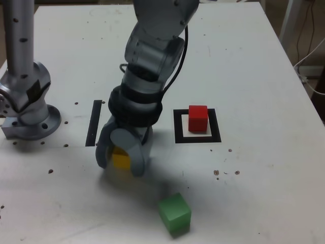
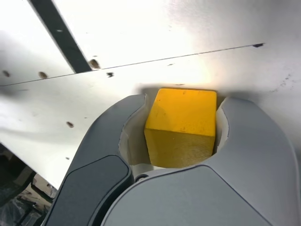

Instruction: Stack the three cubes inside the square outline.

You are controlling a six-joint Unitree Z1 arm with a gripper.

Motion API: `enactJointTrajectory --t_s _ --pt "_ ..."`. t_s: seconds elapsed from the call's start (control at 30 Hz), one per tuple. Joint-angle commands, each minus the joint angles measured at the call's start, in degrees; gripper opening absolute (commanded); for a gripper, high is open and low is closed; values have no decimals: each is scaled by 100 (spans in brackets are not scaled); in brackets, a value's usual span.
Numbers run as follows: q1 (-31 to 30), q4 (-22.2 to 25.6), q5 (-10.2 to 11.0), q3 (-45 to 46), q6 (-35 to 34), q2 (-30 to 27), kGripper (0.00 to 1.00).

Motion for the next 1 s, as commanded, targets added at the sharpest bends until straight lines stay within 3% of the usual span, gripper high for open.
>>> enactJointTrajectory --t_s 0.0,0.2,0.37,0.97 --pt "-6 397 153 -372 -67 -32 20" --pt "85 1520 582 -1669 -165 62 20" --pt "298 2017 755 -2470 -85 186 20" --pt "1439 2247 863 -3426 671 715 20"
